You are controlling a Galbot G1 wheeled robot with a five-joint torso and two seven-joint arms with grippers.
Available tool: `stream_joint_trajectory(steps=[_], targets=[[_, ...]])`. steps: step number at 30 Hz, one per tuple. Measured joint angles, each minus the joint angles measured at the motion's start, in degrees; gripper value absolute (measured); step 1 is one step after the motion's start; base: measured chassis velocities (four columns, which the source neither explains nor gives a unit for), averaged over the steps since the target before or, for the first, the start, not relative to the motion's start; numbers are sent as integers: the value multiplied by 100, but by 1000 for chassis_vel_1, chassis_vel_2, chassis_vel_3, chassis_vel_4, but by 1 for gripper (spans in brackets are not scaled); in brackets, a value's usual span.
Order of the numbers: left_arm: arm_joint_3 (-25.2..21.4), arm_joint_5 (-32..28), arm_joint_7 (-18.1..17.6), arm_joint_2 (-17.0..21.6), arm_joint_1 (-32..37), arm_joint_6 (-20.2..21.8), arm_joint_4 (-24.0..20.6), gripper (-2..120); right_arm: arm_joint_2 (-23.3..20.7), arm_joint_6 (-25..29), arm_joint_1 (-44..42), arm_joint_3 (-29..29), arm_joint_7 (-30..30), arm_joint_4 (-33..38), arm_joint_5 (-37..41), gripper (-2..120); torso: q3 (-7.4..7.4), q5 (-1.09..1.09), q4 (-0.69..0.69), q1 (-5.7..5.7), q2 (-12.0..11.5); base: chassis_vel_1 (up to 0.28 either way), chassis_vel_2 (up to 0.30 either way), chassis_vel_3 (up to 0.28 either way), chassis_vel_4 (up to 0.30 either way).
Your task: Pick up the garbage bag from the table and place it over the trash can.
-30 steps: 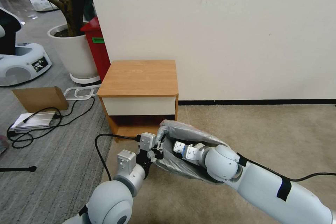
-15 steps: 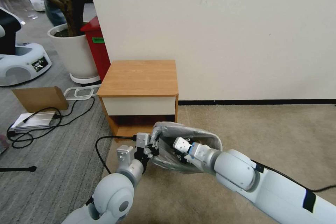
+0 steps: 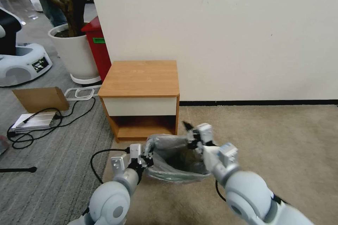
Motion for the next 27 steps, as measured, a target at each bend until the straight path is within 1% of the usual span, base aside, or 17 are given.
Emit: stream_joint_trajectory(steps=[1, 4, 5, 6, 7, 8, 11, 12, 14, 15, 16, 18, 20, 21, 22, 23, 27], targets=[[-22, -1, -7, -7, 67, -4, -12, 3, 224, 222, -277, 205, -1, 0, -167, 21, -1, 0, 0, 0, 0, 0, 0, 0, 0], [-106, -99, -59, -39, 228, -11, -38, 3, 695, 683, -775, 642, 5, -75, -521, 32, 0, 0, 1, 0, 1, 0, 0, 0, 0], [-106, -99, -59, -39, 228, -11, -38, 3, 695, 683, -775, 642, 5, -75, -521, 32, 0, 0, 1, 0, 1, 0, 0, 0, 0], [-158, -168, -91, -54, 290, -12, -43, 3, 830, 799, -914, 771, 28, -92, -594, 38, 0, -1, 1, 0, 1, 0, 0, 0, 0], [-208, -231, -112, -62, 346, -12, -50, 3, 910, 866, -1013, 863, 57, -97, -625, 42, 0, 0, 2, 0, 1, 0, 0, 0, 0], [-208, -231, -112, -62, 346, -12, -50, 3, 910, 866, -1013, 863, 57, -97, -625, 42, 0, 0, 2, 0, 1, 0, 0, 0, 0], [-402, -386, -171, -70, 537, -11, -97, 3, 1071, 1029, -1279, 1082, 85, -97, -686, 57, 0, -1, 2, 0, 1, 0, 0, 0, 0], [-402, -386, -171, -70, 537, -11, -97, 3, 1071, 1029, -1279, 1082, 85, -97, -686, 57, 0, -1, 2, 0, 1, 0, 0, 0, 0], [-477, -481, -228, -70, 620, -8, -107, 3, 1125, 1089, -1370, 1154, 85, -97, -704, 69, 0, 0, 2, 0, 1, 0, 0, 0, 0], [-477, -481, -228, -70, 620, -8, -107, 3, 1125, 1089, -1370, 1154, 85, -97, -704, 69, 0, 0, 2, 0, 1, 0, 0, 0, 0], [-491, -498, -239, -73, 640, -7, -107, 3, 1133, 1102, -1380, 1166, 85, -97, -705, 72, 0, 0, 2, 0, 1, 0, 0, 0, 0], [-492, -543, -243, -101, 657, 7, -62, 3, 1142, 1120, -1387, 1183, 83, -96, -705, 84, 0, 0, 2, 0, 1, 0, 0, 0, 0], [-489, -551, -243, -107, 656, 13, -53, 3, 1142, 1120, -1387, 1184, 83, -96, -705, 86, 0, 0, 2, 0, 1, 0, 0, 0, 0], [-460, -593, -258, -135, 638, 40, -2, 3, 1144, 1120, -1375, 1185, 83, -96, -700, 93, 0, 0, 3, 0, 1, 0, 0, 0, 0], [-443, -602, -270, -150, 626, 48, 25, 3, 1145, 1120, -1372, 1185, 82, -96, -699, 96, 0, 0, 3, 0, 1, 0, 0, 0, 0], [-425, -604, -296, -166, 609, 69, 60, 3, 1149, 1120, -1368, 1185, 82, -96, -696, 99, 0, 0, 2, 0, 1, 0, 0, 0, 0], [-403, -604, -343, -180, 591, 139, 106, 3, 1160, 1120, -1364, 1186, 79, -115, -690, 100, 0, 0, 2, 0, 1, 0, 0, 0, 0]])
